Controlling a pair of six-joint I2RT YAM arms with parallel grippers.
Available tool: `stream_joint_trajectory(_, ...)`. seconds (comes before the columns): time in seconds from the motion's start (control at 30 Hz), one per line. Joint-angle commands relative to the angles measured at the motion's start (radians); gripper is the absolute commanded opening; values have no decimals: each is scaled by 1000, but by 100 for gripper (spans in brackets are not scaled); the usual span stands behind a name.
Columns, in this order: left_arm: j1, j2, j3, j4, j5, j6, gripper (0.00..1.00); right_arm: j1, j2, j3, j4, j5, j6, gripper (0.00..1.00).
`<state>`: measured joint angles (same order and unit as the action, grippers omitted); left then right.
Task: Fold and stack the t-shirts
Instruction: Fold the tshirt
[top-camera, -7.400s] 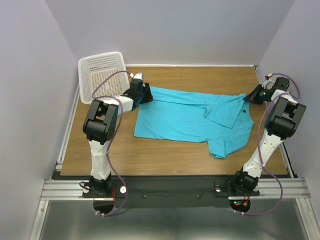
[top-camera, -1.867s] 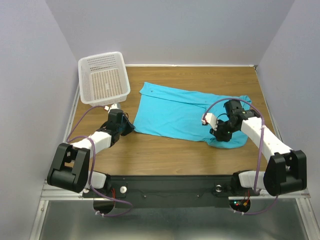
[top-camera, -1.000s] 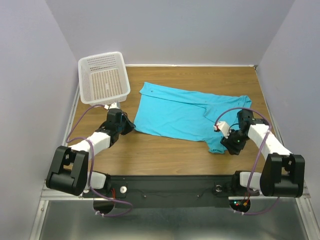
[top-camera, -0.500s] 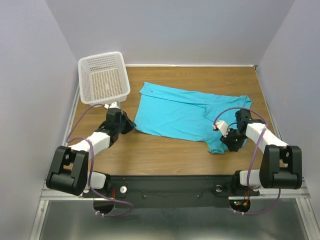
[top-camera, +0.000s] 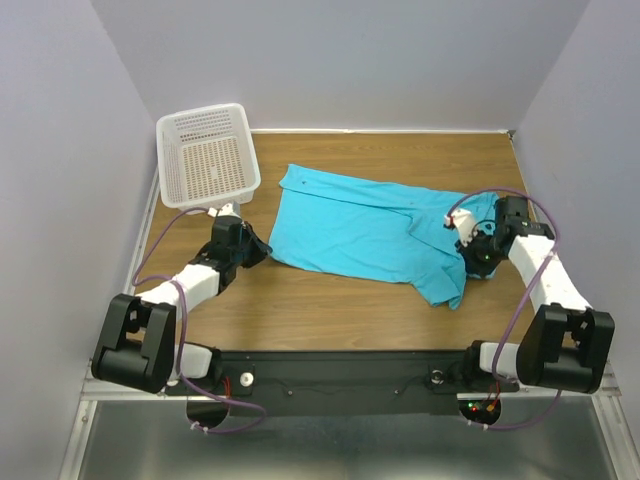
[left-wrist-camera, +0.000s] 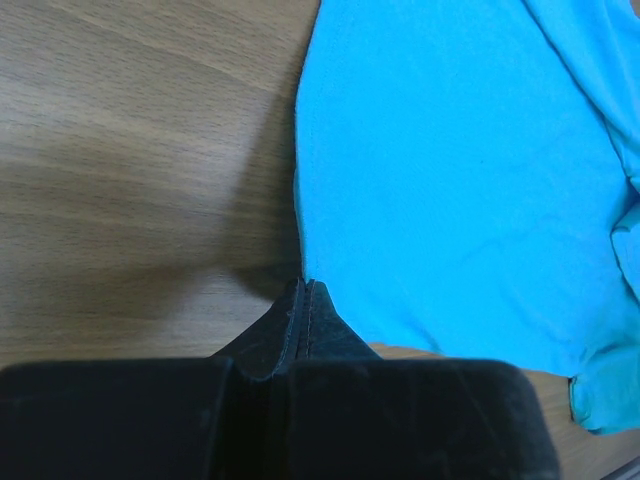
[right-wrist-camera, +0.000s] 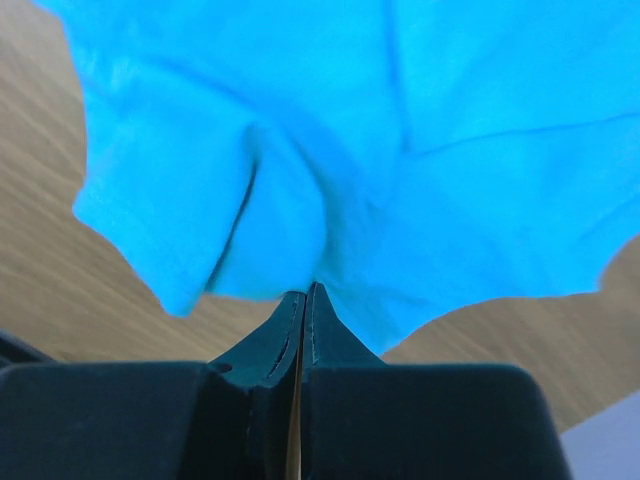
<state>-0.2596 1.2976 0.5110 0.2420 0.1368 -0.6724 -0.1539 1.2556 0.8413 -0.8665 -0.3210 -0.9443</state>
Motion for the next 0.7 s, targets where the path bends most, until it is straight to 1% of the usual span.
stream_joint_trajectory(0.0,10,-43,27,11,9,19,0,-19,24,96,-43,-99,39,1)
stream_joint_trajectory(0.3,20,-66,37,0,18,20,0,-55,94,148,-37,-125,81,1)
stream_joint_trajectory(0.53,31,-90,44,-21,15,22,0,-199,102,179,-34,-191,79,1)
stream_joint_trajectory(0.67,39,-96,47,-26,20,20,0,-236,107,174,-26,-204,78,1)
